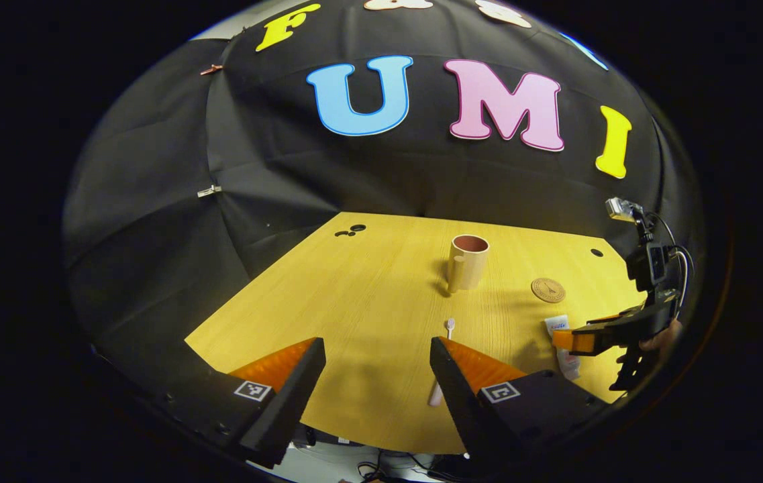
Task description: Put the toothbrush and toothpaste on the desktop into the cup, then pick up the cup and place it on the coaster on the desktop.
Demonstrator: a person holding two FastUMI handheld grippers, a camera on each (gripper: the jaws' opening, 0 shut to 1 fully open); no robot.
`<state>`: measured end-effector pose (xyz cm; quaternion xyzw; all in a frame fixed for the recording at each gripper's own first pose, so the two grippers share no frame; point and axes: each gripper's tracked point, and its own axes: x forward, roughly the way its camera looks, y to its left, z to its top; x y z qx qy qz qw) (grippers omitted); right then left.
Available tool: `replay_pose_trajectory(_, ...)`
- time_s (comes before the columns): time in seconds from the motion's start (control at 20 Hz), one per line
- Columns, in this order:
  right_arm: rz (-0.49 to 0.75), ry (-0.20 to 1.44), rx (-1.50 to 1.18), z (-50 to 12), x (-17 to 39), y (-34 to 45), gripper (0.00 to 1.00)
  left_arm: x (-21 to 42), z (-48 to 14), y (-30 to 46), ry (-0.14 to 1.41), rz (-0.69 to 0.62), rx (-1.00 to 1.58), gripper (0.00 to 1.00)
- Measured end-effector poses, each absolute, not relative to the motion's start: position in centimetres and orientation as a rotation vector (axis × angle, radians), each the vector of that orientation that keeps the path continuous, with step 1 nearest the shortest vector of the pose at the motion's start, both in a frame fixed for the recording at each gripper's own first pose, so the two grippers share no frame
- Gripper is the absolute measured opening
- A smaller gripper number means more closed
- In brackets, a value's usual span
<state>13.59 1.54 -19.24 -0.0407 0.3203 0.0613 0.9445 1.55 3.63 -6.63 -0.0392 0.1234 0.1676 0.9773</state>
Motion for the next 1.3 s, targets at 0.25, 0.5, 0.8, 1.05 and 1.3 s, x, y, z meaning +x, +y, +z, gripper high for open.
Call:
replay_pose_trajectory(0.25, 0.121, 0.743, -0.067, -21.9, 14.1, 1.7, 0.98, 1.9, -6.7, 2.3, 0.272, 0.353, -0.079, 0.97)
replay_pose_trajectory(0.5, 0.072, 0.75, -0.067, -22.2, 15.1, 0.8, 0.85, 1.7, -6.2, 1.9, 0.27, 0.336, -0.081, 1.0)
replay_pose_trajectory(0.8, 0.033, 0.817, -0.048, -22.6, 14.6, 1.2, 0.43, 1.8, -6.3, 3.4, 0.274, 0.292, -0.06, 1.0)
replay_pose_trajectory(1.05, 0.049, 0.844, -0.04, -22.5, 14.5, 1.3, 0.32, 1.7, -8.0, 4.6, 0.305, 0.268, -0.087, 1.0)
replay_pose_trajectory(1.3, 0.027, 0.833, -0.02, -21.7, 13.4, 0.5, 0.26, 2.5, -9.1, 5.0, 0.344, 0.217, -0.078, 1.0)
